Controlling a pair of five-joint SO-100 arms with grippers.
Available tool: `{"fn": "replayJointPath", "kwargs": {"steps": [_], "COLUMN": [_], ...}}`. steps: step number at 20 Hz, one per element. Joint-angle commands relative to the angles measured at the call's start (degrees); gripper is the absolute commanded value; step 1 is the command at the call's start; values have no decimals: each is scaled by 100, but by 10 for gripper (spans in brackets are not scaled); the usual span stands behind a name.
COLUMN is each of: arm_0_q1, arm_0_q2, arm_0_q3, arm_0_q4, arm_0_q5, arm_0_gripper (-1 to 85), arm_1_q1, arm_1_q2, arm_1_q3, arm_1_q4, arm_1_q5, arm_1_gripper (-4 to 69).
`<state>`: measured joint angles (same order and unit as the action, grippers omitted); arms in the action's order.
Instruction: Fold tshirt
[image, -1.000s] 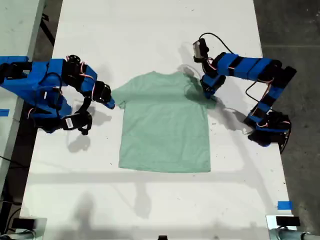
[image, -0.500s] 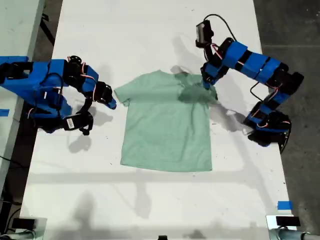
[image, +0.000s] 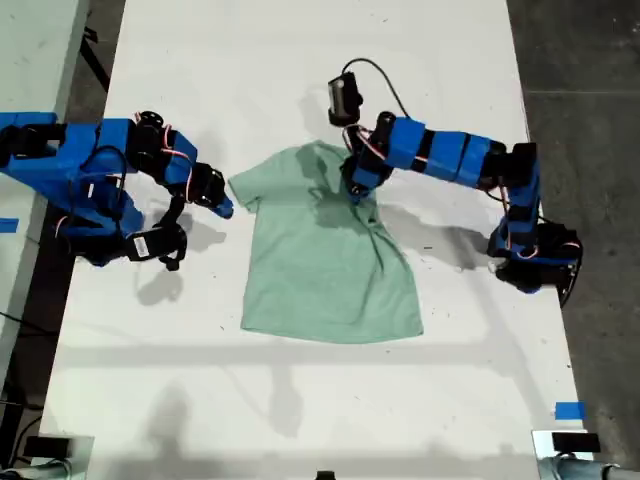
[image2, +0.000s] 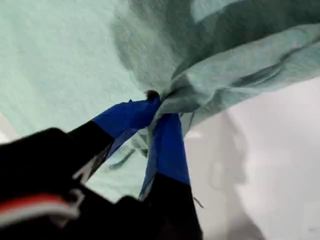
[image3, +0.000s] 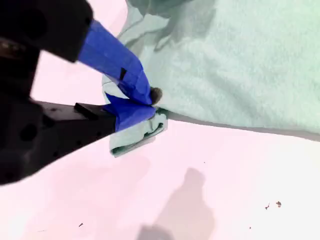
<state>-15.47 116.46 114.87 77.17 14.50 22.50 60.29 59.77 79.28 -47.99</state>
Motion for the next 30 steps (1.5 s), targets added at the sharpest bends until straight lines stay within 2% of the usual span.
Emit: {"fn": "replayJointPath", "kwargs": {"steps": [1,3,7,11,15,16,17,19,20,22,26,30], "arm_0_q1": [123,123,105,62,-158,-202,-316,-633,-809,-1195,-2074,-2610], "arm_0_q2": [18,18,9,-9,-9,-9,-18,-141,-246,-457,-905,-1688], "arm_0_q3": [-369,-369,-387,-545,-642,-686,-721,-782,-791,-853,-668,-404], "arm_0_q4": [-79,-114,-202,-176,-79,-26,9,185,264,413,272,-378], "arm_0_q5": [-9,-9,-18,-18,9,-62,-62,-9,9,9,483,870], "arm_0_gripper": [1,1,1,1,16,135,178,151,173,292,324,324], "arm_1_q1": [-334,-439,-387,-79,299,334,343,299,272,220,132,70], "arm_1_q2": [-334,-475,308,1898,3542,3841,4140,4623,4834,5203,5818,6091], "arm_1_q3": [-501,-545,-563,-290,853,1222,1626,2355,2672,3252,3929,4175], "arm_1_q4": [-589,-729,-536,18,483,501,475,325,229,44,-167,-202], "arm_1_q5": [211,132,44,-70,-272,-290,-255,-141,-79,70,264,264], "arm_1_gripper": [61,379,293,272,256,252,245,228,220,207,183,178]}}
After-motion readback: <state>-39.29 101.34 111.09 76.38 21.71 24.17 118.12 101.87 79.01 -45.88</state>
